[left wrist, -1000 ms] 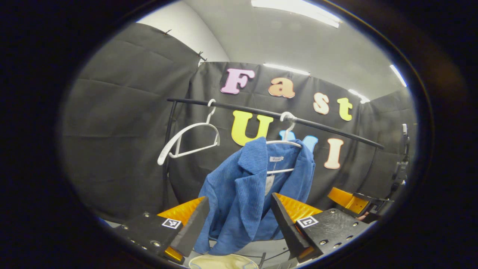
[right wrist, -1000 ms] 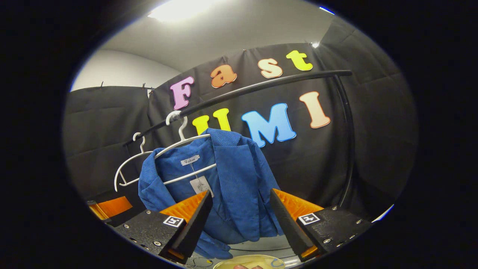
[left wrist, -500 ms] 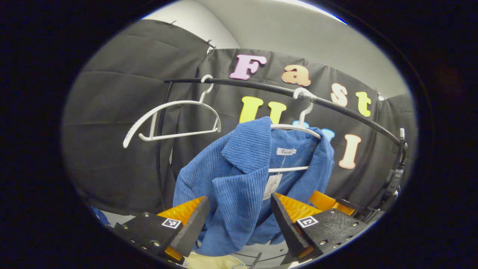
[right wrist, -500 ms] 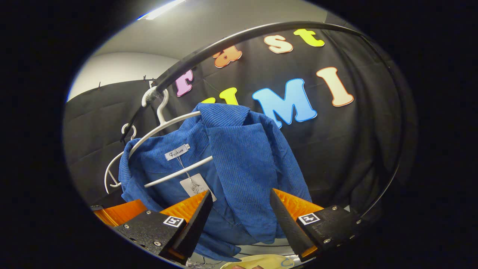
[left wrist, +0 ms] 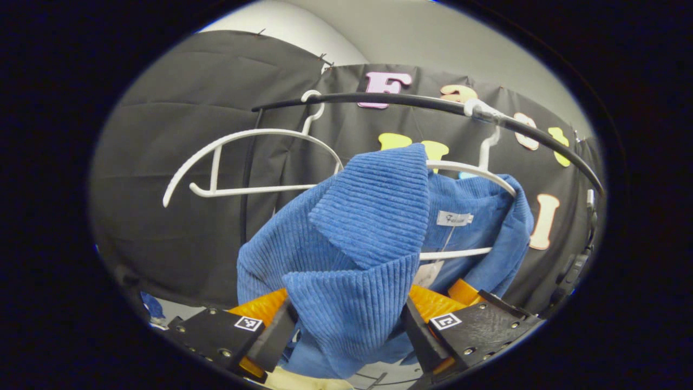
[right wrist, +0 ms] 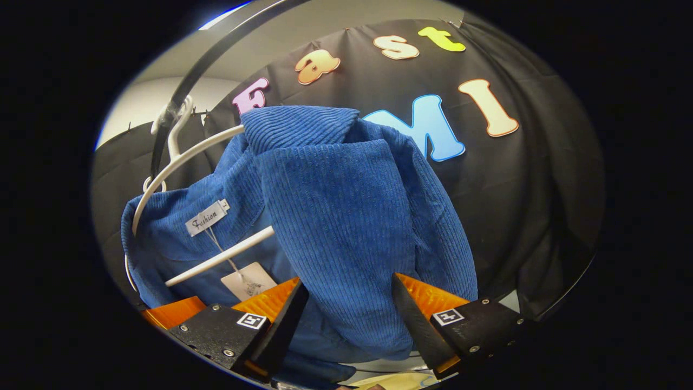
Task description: Grasp the clothes on the hanger with both hands and then place them into the laundry hamper below.
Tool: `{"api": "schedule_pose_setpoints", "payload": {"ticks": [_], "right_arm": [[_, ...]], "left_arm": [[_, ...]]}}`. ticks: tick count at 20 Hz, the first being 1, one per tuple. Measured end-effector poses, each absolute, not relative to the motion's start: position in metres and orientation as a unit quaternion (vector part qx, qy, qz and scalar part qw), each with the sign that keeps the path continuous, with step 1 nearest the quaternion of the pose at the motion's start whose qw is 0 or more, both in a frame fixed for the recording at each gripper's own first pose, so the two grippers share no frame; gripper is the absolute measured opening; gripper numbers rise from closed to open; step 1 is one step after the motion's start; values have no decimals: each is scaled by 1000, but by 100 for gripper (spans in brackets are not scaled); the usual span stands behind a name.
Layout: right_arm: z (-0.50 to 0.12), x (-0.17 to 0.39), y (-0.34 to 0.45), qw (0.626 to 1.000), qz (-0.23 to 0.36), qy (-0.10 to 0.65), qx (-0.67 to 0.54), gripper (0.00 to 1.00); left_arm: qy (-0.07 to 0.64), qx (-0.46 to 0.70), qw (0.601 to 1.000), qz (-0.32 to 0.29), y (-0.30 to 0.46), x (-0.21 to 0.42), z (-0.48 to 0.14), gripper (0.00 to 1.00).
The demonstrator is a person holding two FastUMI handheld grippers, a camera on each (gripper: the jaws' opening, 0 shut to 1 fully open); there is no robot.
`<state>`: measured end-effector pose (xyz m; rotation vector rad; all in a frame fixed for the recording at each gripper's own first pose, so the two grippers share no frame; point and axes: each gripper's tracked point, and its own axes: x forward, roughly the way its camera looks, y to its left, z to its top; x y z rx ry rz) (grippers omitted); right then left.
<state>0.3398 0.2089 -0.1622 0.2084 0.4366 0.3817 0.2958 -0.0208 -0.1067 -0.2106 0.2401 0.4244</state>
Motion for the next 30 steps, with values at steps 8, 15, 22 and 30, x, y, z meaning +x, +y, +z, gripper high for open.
{"api": "schedule_pose_setpoints", "payload": {"ticks": [8,15,22,30], "right_arm": [[-158,363,202,963,195,176,61,87],[-139,374,182,969,194,141,63,6],[-129,382,159,972,193,120,57,0],[-97,413,134,984,158,53,66,0]], "left_arm": [[97,-109,964,223,-11,299,-106,75],[85,-109,968,210,-9,298,-103,8],[56,-132,973,183,-3,278,-84,2],[56,-118,978,165,7,253,-65,2]]}}
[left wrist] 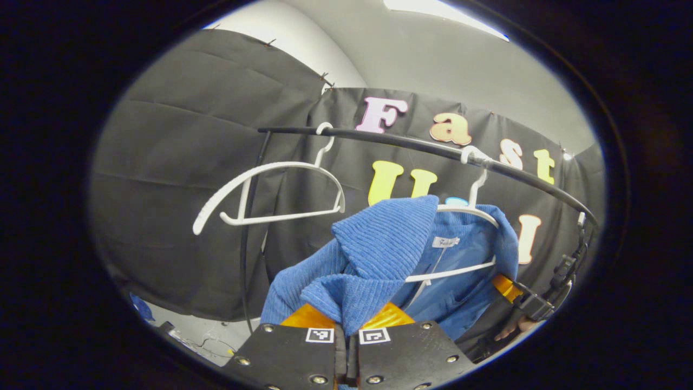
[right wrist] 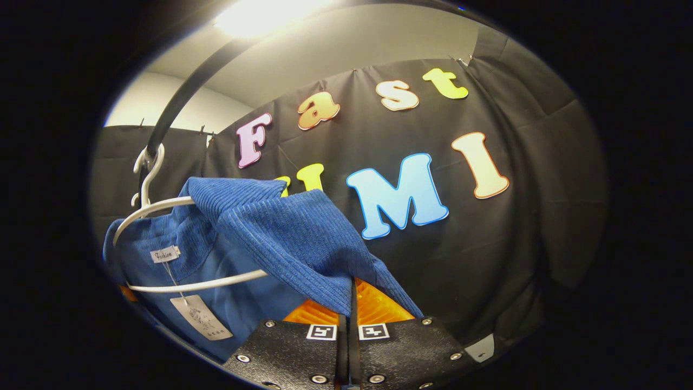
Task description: Grasp the clothes on the hanger with both hands and then place them into the laundry hamper below.
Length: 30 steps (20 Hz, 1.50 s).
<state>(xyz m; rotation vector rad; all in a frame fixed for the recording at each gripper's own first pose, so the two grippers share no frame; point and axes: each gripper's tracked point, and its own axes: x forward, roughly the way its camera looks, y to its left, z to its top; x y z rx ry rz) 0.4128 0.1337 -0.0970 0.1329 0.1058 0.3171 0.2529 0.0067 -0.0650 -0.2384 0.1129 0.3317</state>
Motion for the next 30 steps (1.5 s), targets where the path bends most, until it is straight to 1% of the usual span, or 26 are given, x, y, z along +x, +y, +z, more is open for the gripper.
{"api": "schedule_pose_setpoints", "payload": {"ticks": [6,10,14,16,21,25,28,29,30], "right_arm": [[-76,421,120,988,131,16,83,0],[-58,437,111,989,114,-17,97,0],[-46,448,112,989,107,-47,91,0],[-35,453,110,989,102,-76,80,0],[-35,458,113,986,112,-109,62,0],[-33,463,114,984,117,-123,60,0],[-49,469,111,987,109,-98,67,0],[-59,476,111,988,108,-82,68,2],[-69,480,110,990,108,-69,65,0]], "left_arm": [[58,-72,986,142,22,223,-36,2],[52,-28,985,162,54,212,-17,2],[43,25,986,161,85,225,0,2],[40,31,988,144,91,237,0,2],[35,4,998,61,104,266,-14,2],[49,-2,998,35,123,292,-28,2],[72,-16,997,20,119,298,-47,2],[80,-25,996,14,116,300,-55,2],[88,-31,996,11,115,299,-64,2]]}}
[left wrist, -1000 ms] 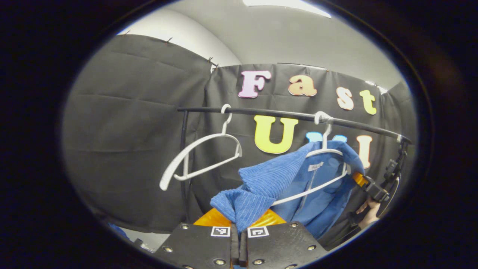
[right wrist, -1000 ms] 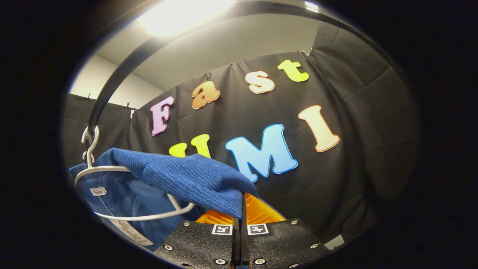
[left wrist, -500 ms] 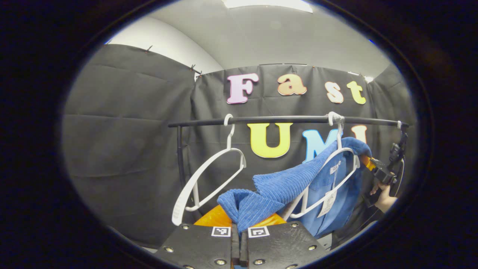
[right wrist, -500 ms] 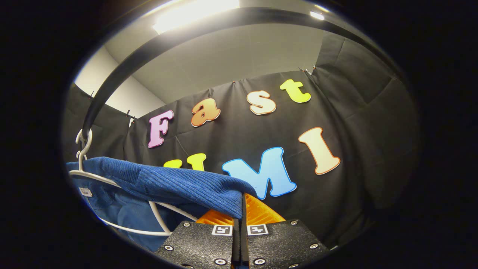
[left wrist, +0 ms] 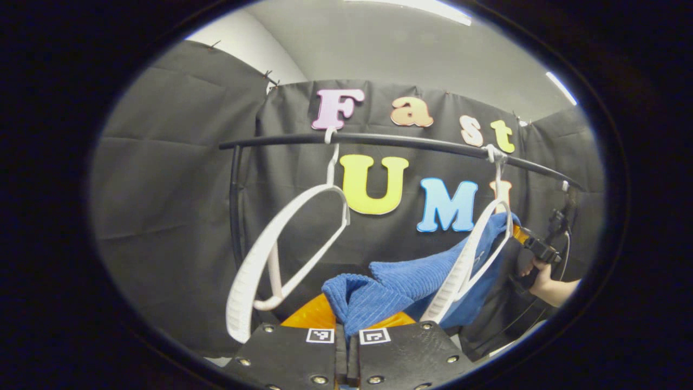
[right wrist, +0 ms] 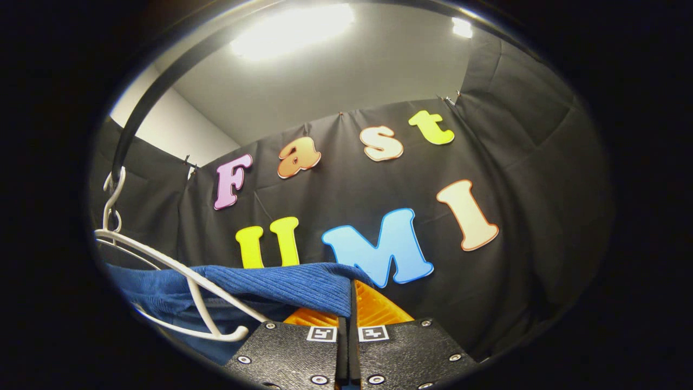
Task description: Grasp the clothes on the hanger with both hands and then place them into the laundry hamper below.
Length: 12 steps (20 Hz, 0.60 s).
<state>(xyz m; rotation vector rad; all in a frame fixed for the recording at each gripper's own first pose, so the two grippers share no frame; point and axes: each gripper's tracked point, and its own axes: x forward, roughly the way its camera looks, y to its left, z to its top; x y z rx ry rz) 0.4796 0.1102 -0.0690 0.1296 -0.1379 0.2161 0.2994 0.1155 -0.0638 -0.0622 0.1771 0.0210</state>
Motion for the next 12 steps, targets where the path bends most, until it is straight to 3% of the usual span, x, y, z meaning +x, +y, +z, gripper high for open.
{"api": "schedule_pose_setpoints", "payload": {"ticks": [8,12], "right_arm": [[-113,474,101,994,103,-13,45,0],[-128,443,90,994,102,12,30,0]], "left_arm": [[136,-86,987,24,109,286,-129,2],[152,-101,983,25,105,259,-151,2]]}}
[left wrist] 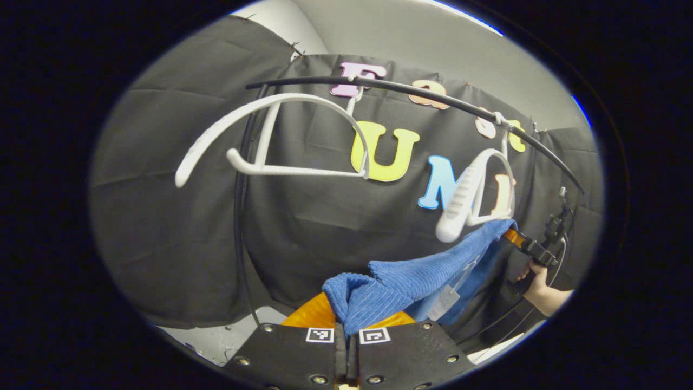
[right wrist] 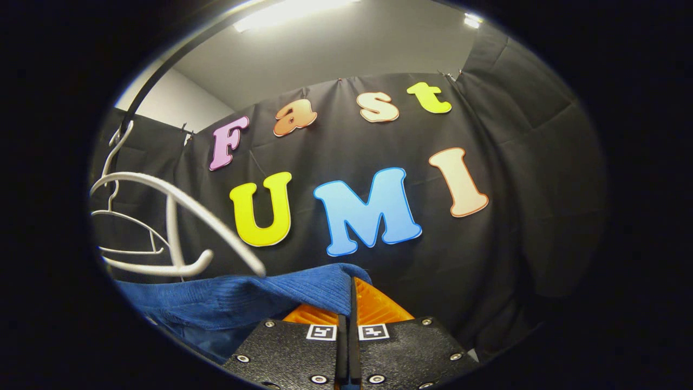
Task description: Grasp the clothes on the hanger with both hands and then place them into the laundry hamper below.
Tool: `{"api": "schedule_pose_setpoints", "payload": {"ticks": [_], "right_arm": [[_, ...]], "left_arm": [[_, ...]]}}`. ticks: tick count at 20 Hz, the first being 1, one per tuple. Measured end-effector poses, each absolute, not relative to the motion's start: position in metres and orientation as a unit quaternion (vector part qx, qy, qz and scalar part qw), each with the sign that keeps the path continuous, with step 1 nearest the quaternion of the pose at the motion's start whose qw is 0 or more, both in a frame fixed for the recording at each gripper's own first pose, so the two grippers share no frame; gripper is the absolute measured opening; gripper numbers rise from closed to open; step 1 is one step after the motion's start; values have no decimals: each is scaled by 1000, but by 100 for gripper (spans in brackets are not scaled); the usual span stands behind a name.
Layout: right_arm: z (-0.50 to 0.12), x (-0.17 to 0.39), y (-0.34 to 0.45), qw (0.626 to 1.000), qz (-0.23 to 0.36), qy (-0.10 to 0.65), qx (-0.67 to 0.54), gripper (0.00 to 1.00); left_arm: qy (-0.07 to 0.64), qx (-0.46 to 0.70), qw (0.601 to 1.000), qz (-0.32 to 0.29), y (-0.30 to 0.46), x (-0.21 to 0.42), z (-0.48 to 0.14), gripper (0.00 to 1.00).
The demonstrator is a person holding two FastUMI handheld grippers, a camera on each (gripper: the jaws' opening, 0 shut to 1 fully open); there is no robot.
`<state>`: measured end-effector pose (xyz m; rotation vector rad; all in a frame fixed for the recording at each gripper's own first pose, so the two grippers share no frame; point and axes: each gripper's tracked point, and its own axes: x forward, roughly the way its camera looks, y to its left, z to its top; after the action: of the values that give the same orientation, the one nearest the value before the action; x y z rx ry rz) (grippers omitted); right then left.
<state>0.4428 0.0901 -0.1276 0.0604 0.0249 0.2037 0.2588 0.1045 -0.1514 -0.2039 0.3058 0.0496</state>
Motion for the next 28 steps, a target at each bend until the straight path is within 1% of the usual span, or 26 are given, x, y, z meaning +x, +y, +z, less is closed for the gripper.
{"api": "schedule_pose_setpoints", "payload": {"ticks": [2,6,13,15,18,21,24,27,28], "right_arm": [[-130,427,82,995,98,12,13,0],[-129,377,64,997,80,18,-14,0],[-83,273,34,999,14,8,-48,1],[-71,243,33,999,-2,7,-51,0],[-63,199,33,998,-25,8,-63,0],[-79,164,38,996,-36,41,-70,0],[-85,137,40,994,-40,57,-80,0],[-101,120,50,994,-33,73,-78,0],[-109,116,53,993,-30,84,-81,0]], "left_arm": [[159,-103,982,23,105,239,-158,2],[160,-96,982,11,110,212,-161,2],[148,-50,987,-47,106,157,-139,2],[143,-33,988,-54,108,158,-138,2],[141,-48,986,-75,102,161,-144,3],[144,-51,985,-85,100,158,-152,2],[147,-56,983,-93,99,155,-152,3],[157,-48,983,-83,102,144,-156,2],[157,-49,983,-83,100,143,-157,3]]}}
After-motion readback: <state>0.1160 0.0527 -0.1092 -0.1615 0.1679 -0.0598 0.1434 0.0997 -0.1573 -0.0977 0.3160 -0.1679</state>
